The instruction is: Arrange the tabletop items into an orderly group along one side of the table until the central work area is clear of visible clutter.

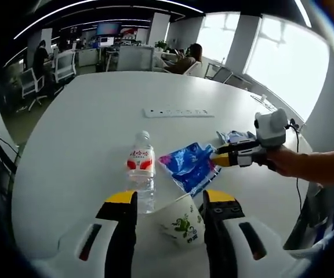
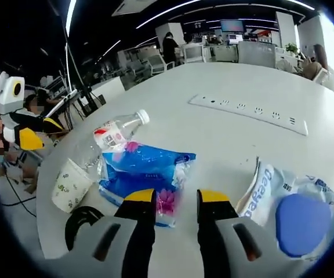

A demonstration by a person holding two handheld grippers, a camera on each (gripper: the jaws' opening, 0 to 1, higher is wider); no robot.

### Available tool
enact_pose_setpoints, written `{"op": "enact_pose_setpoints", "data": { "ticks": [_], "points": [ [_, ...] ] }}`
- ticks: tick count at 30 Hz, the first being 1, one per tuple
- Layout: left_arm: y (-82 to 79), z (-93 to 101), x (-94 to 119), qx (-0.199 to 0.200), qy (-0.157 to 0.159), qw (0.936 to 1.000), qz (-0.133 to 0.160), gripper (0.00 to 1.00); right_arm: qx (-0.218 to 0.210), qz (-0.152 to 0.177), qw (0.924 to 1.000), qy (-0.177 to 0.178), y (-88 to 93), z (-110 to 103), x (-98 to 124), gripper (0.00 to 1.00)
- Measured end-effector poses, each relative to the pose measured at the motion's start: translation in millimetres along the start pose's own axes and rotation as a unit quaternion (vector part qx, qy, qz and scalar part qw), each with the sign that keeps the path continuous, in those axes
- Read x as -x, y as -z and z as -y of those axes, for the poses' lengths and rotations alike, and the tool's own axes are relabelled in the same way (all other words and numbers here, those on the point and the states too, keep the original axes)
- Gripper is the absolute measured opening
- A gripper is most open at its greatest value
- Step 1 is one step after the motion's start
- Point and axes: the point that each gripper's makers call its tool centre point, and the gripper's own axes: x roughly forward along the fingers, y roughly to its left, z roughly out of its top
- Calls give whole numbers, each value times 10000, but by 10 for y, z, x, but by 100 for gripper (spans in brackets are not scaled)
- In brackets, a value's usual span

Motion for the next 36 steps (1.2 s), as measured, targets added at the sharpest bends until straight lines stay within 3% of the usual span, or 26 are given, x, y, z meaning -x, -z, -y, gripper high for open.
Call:
{"op": "enact_pose_setpoints", "data": {
  "ticks": [17,36],
  "points": [
    [38,-23,-46,-11,27,10000,-21,44,-158,-156,9987,448,95,150,-74,1],
    [57,5,-65,-8,63,10000,-45,43,-482,-96,9974,529,89,154,-26,0]
  ]
}}
